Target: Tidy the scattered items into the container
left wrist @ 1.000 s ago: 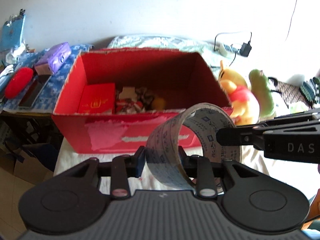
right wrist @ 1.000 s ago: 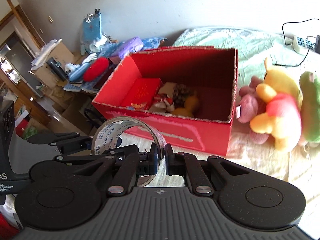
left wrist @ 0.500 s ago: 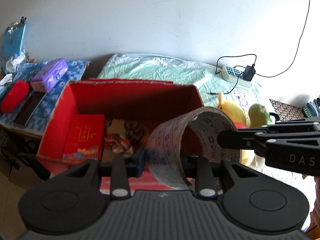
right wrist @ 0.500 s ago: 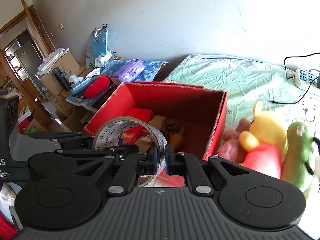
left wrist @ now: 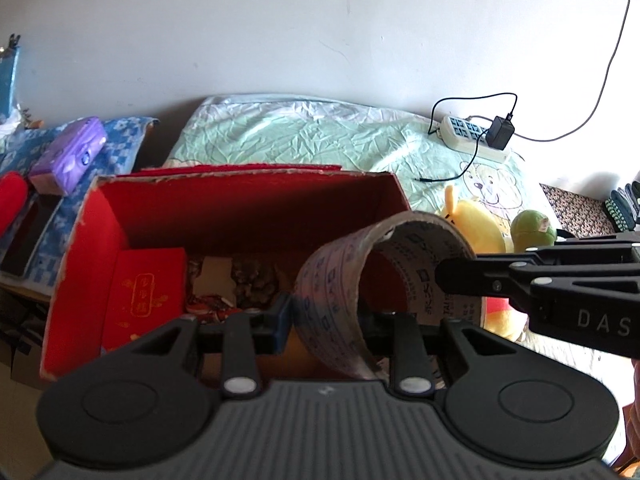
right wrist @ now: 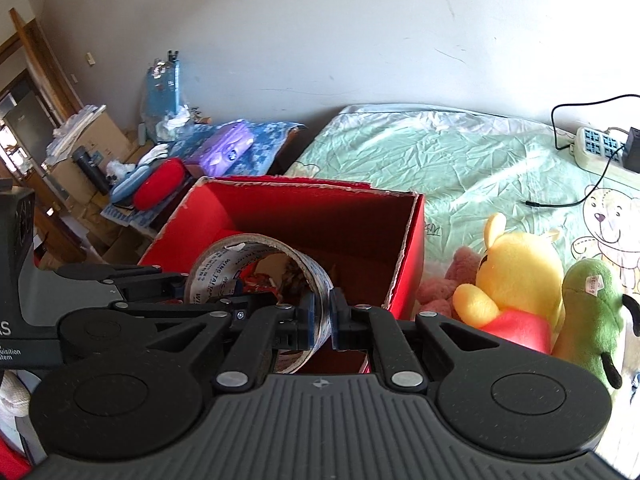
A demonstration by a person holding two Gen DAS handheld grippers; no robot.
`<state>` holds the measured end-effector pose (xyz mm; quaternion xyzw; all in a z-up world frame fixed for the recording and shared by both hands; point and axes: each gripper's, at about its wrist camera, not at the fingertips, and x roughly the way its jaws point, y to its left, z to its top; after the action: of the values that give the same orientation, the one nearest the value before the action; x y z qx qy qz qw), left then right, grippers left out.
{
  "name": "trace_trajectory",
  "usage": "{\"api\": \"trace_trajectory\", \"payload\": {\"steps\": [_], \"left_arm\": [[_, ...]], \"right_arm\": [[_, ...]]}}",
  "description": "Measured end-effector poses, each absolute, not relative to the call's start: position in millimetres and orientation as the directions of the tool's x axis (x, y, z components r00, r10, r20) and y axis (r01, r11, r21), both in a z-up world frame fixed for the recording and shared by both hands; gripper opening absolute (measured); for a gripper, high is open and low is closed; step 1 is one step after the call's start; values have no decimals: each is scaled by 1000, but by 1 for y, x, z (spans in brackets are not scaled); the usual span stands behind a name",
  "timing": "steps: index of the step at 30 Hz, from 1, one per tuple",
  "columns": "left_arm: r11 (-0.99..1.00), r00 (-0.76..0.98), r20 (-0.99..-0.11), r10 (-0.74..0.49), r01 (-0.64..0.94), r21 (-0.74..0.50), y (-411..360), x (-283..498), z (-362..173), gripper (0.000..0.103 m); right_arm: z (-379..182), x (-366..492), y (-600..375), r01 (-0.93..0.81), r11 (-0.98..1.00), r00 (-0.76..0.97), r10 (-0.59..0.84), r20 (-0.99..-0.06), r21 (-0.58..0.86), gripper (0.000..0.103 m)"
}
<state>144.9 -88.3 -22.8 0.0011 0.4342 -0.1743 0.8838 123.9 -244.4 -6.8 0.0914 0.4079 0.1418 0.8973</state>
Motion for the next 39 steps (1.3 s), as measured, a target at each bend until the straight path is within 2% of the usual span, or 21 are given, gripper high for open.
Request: {"api": "trace_trajectory", "payload": {"steps": [17, 32, 39], "left_arm": [[879, 391, -824, -411, 410, -243, -85, 188, -80, 24], [819, 159, -894, -419, 490, -297, -102, 223, -116, 23], [828, 147, -906, -398, 482, -285, -104, 225, -118, 24]], "right_arm": [[-32, 168, -226, -109, 985, 529, 174, -831, 136, 8], [-52, 211, -191, -196, 974, 376, -33, -926, -114, 6], [-60, 221, -193, -182, 977, 317, -51, -947, -113, 4]]}}
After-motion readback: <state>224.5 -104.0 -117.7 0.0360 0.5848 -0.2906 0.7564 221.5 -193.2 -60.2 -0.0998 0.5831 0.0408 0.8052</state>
